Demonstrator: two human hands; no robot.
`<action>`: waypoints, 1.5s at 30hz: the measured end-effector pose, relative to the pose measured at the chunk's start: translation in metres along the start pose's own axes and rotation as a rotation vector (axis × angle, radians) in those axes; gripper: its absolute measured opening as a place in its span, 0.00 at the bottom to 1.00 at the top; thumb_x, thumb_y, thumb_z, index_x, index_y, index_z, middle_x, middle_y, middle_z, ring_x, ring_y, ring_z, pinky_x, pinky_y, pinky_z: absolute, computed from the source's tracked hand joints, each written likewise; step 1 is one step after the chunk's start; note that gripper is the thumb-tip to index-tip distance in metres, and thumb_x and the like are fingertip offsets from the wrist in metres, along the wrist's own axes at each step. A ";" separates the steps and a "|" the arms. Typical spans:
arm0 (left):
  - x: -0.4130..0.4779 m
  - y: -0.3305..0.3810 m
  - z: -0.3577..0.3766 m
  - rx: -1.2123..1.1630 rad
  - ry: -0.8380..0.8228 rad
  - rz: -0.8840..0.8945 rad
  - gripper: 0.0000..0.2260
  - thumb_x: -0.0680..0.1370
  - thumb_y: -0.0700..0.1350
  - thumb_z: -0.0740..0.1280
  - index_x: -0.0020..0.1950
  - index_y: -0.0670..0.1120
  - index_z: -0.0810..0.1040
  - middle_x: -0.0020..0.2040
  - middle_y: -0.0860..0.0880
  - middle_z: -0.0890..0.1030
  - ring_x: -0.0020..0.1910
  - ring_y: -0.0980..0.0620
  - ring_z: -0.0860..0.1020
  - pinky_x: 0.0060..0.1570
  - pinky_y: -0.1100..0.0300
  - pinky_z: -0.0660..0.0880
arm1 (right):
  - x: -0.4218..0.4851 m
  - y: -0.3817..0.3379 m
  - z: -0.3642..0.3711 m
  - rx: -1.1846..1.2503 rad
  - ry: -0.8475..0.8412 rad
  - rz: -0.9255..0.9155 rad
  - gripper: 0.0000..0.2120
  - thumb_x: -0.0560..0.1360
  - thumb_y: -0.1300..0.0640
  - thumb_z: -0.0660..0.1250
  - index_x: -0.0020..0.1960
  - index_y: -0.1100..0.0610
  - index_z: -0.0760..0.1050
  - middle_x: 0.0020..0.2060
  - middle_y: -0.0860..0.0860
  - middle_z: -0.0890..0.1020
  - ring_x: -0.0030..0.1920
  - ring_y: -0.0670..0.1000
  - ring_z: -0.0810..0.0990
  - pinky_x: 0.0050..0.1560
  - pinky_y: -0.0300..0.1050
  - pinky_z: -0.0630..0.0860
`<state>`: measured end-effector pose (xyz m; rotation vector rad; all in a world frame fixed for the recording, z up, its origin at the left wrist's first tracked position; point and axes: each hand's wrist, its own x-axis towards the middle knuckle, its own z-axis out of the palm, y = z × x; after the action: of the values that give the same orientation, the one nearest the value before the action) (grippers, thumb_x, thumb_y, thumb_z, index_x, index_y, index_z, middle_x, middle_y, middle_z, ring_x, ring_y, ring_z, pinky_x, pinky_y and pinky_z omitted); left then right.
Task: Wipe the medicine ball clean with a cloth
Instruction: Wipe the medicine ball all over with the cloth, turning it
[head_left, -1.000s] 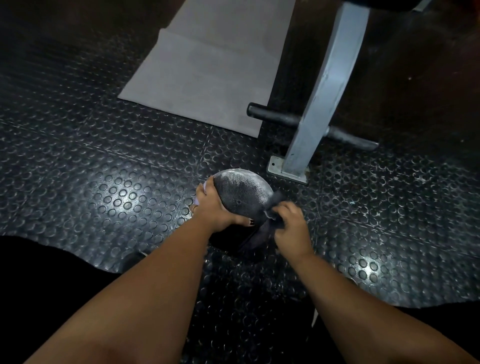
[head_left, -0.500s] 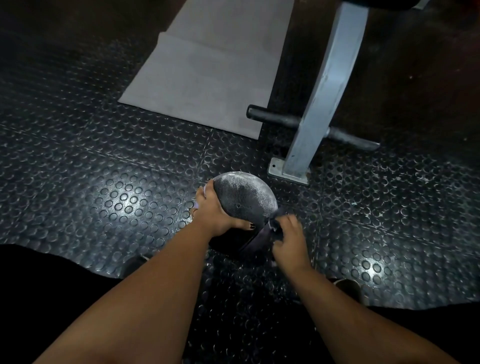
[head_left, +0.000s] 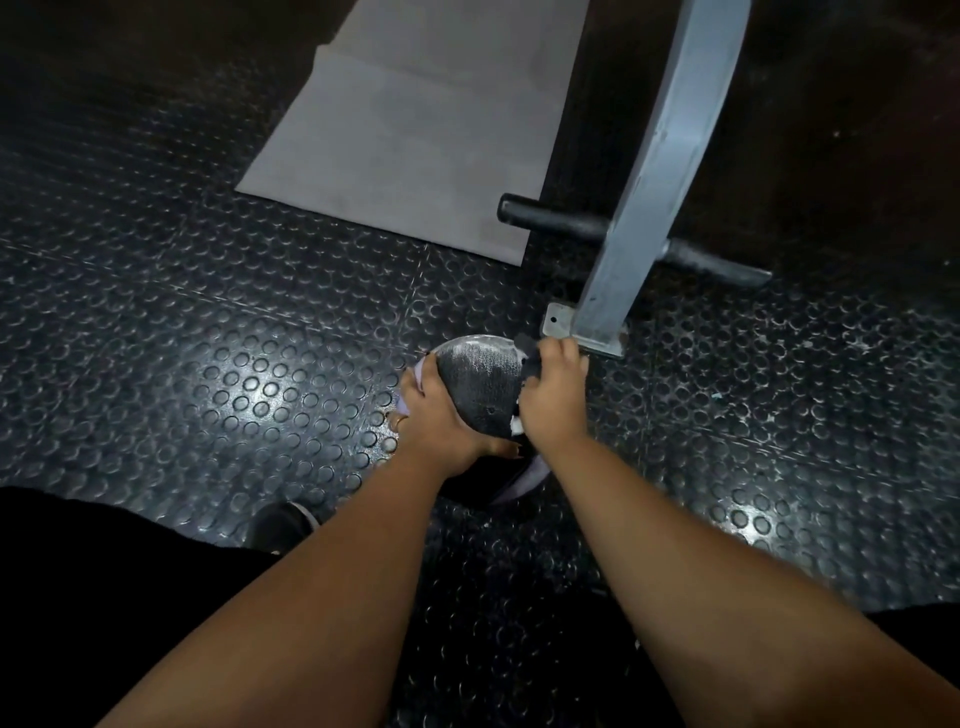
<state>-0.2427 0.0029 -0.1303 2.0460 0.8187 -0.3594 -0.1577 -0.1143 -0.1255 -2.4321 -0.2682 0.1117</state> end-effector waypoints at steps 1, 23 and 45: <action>0.001 -0.002 -0.001 -0.005 0.000 0.009 0.70 0.52 0.60 0.85 0.80 0.56 0.40 0.80 0.50 0.41 0.77 0.35 0.55 0.71 0.37 0.64 | -0.012 -0.001 0.001 0.014 0.030 -0.022 0.17 0.68 0.73 0.59 0.55 0.63 0.72 0.56 0.57 0.70 0.55 0.56 0.66 0.56 0.49 0.68; 0.008 -0.001 -0.005 -0.135 0.033 -0.050 0.67 0.51 0.58 0.85 0.79 0.58 0.45 0.79 0.51 0.47 0.76 0.37 0.57 0.72 0.38 0.63 | 0.020 0.018 0.006 0.066 -0.036 0.049 0.17 0.70 0.73 0.58 0.58 0.65 0.74 0.55 0.59 0.72 0.56 0.57 0.69 0.53 0.42 0.64; 0.018 -0.004 -0.007 -0.173 0.045 -0.063 0.69 0.44 0.65 0.81 0.78 0.61 0.47 0.76 0.52 0.51 0.74 0.37 0.59 0.71 0.36 0.65 | 0.037 0.014 0.007 -0.016 -0.119 0.032 0.17 0.73 0.71 0.57 0.61 0.64 0.71 0.58 0.59 0.71 0.57 0.58 0.68 0.54 0.45 0.64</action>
<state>-0.2322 0.0173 -0.1382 1.8767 0.9118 -0.2684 -0.1202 -0.1125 -0.1403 -2.4495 -0.2845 0.2704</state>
